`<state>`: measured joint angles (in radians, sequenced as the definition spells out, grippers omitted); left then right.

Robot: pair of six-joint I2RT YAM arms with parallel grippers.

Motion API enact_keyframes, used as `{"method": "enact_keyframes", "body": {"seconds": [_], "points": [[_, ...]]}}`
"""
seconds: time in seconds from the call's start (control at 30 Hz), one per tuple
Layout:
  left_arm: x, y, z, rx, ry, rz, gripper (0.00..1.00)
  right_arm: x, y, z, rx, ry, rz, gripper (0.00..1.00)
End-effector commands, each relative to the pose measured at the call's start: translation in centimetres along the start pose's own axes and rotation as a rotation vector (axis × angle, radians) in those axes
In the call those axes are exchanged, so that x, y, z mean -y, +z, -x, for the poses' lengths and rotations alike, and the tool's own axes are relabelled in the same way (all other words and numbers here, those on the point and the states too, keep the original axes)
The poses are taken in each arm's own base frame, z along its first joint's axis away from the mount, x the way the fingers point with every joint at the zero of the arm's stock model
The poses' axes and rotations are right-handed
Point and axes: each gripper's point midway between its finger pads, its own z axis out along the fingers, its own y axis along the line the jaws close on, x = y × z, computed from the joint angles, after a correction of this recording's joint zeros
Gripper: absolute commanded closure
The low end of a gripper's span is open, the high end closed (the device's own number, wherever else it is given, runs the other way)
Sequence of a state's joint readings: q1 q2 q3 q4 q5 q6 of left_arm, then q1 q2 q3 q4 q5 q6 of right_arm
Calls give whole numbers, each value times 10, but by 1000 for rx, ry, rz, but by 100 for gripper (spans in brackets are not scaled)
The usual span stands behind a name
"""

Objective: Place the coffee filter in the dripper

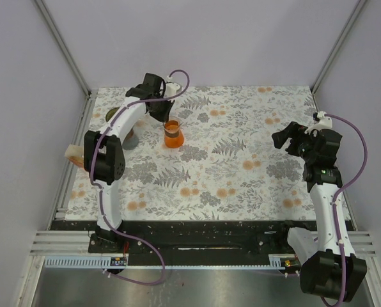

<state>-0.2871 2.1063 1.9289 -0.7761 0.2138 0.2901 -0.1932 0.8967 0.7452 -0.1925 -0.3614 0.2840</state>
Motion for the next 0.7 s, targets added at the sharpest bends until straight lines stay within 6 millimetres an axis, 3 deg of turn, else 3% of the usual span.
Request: {"method": "enact_keyframes", "body": {"seconds": [0.0,0.2,0.3,0.4,0.5,0.67], "points": [[56,-51,-10,16,2,-135,100,-7,-3,9,37,-30,25,9],[125,-62,-47,17,34,-153,100,-7,-3,10,39,-31,27,10],[149,-65,-58,40,-22,-152,100,-8,-3,9,38,-30,30,10],[158,-66,-67,59,-95,-101,100,-8,-4,9,38,-31,33,10],[155,-65,-69,87,-163,-17,100,-9,-4,9,42,-32,35,10],[177,-60,-73,94,-146,-4,100,-8,-5,9,47,-33,28,10]]}}
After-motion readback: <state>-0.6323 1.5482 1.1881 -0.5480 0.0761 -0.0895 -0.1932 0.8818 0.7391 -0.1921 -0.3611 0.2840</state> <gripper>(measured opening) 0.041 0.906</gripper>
